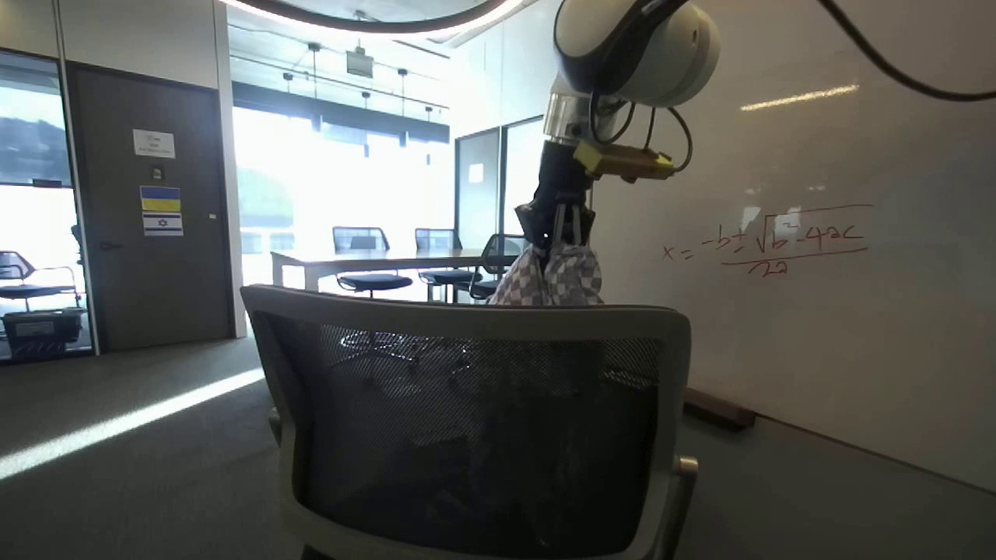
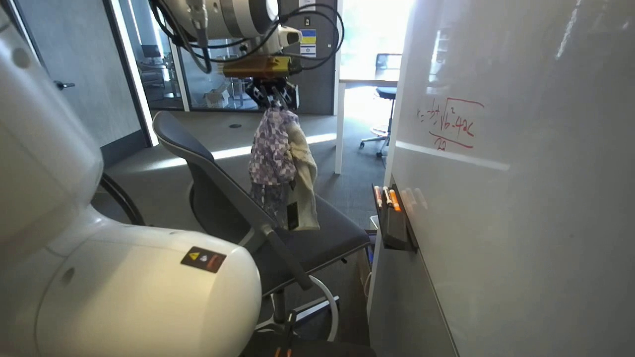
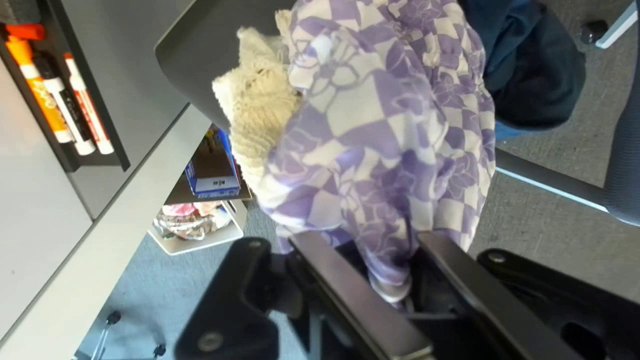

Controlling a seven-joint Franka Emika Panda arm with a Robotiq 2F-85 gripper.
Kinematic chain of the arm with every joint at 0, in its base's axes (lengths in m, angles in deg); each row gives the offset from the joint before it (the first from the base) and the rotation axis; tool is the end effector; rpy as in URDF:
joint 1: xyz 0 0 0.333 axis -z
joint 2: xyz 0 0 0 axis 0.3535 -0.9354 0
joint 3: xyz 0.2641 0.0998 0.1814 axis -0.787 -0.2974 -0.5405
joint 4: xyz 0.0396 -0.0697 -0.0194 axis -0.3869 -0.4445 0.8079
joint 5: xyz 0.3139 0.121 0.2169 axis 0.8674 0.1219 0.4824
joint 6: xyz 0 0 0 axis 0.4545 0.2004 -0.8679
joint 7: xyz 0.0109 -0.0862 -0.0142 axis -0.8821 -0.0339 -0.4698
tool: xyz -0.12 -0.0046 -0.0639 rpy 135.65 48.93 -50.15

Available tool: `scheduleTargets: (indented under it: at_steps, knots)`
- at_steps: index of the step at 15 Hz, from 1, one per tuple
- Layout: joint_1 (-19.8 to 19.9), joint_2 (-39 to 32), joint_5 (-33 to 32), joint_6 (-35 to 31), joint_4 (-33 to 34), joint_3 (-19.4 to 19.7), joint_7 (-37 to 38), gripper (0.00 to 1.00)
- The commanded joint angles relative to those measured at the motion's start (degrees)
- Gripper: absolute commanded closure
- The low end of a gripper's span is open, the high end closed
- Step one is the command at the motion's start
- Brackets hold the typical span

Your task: Put the shirts on the top part of the chair

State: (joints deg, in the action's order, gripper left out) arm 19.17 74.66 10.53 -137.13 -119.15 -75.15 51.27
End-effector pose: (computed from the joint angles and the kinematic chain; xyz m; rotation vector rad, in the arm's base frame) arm 0.4972 0.0225 0.4978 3.0445 0.0576 0.5041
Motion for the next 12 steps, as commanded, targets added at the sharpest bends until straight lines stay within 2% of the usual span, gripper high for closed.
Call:
scheduleTargets:
  at_steps: [1,6,8,9,12]
  knots:
    - [-1.4,11.3,-2.2,-0.6,-5.0,-2.7,-2.1,0.99]
    - [-6.3,20.7,-3.5,2.9,-5.8,-8.5,-5.2,0.99]
    - [-8.0,22.1,-4.5,3.1,-5.4,-10.6,-5.9,0.99]
    - [-8.3,21.7,-5.7,0.8,-5.9,-10.7,-7.3,0.99]
    - [-11.5,22.6,-6.8,1.9,-6.7,-11.2,-11.7,0.99]
